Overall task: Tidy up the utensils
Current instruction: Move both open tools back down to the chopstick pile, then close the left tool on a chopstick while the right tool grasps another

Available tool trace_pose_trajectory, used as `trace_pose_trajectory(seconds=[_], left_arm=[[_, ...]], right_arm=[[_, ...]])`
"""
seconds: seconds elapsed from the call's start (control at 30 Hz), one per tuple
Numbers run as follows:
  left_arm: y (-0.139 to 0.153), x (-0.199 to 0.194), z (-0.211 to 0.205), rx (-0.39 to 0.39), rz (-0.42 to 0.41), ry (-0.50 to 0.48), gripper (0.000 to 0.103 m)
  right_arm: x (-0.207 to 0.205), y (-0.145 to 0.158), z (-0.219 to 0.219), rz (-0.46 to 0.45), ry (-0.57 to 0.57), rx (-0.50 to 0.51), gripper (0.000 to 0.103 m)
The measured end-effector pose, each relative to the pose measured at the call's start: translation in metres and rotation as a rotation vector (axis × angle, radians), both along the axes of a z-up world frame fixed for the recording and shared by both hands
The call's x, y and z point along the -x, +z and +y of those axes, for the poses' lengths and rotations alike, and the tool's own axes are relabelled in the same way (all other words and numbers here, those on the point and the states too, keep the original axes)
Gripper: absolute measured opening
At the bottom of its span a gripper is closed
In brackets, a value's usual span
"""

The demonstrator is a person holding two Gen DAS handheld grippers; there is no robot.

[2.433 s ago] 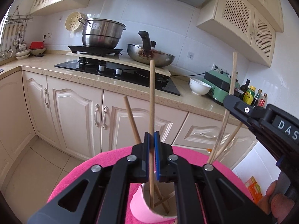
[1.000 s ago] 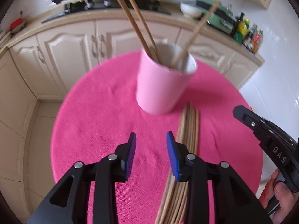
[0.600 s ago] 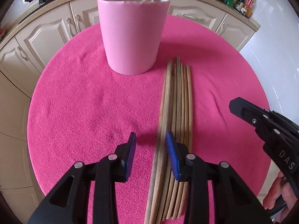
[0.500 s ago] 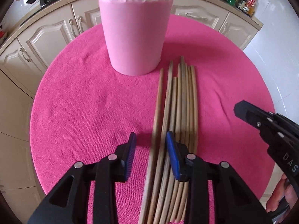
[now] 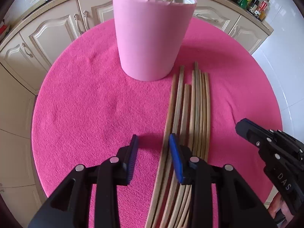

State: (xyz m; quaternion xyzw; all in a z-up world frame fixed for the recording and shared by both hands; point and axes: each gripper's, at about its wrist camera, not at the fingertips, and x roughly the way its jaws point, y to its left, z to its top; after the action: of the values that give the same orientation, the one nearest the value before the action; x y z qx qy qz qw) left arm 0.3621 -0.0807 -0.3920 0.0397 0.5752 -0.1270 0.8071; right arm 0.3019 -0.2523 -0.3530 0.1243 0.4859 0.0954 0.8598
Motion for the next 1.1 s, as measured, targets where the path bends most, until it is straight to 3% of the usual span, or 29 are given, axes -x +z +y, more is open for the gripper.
trace_pose_trajectory(seconds=[0.1,0.23,0.27,0.33,0.37,0.7,0.9,1.1], left_arm=[[-0.003,-0.005,-0.007,-0.019,0.013,-0.018,0.034],[-0.007,-0.012,-0.03,-0.121,-0.004,-0.058,0.034],[-0.007,-0.014,-0.031,-0.117,0.0,-0.05,0.033],[-0.007,-0.013,-0.029,-0.079,0.008,-0.034,0.013],[-0.007,-0.011,-0.028,-0.069,0.009,-0.023,0.01],[-0.008,0.013,-0.002,0.047,0.027,0.088,0.007],[-0.007,0.017,0.02,0.057,0.01,0.151,0.007],[-0.002,0.024,0.041,0.068,0.007,0.176,0.007]], right_arm=[[-0.003,-0.002,0.002,0.013,0.005,-0.001,0.008],[-0.01,-0.006,0.005,0.046,0.013,-0.01,0.008],[-0.012,-0.008,0.007,0.061,0.016,-0.011,0.008],[-0.016,-0.01,0.01,0.082,0.018,-0.018,0.008],[-0.018,-0.011,0.012,0.092,0.021,-0.016,0.008],[-0.024,-0.016,0.03,0.114,0.032,-0.014,0.008],[-0.025,-0.012,0.036,0.137,0.039,0.067,0.008],[-0.032,-0.013,0.039,0.195,0.005,0.043,0.008]])
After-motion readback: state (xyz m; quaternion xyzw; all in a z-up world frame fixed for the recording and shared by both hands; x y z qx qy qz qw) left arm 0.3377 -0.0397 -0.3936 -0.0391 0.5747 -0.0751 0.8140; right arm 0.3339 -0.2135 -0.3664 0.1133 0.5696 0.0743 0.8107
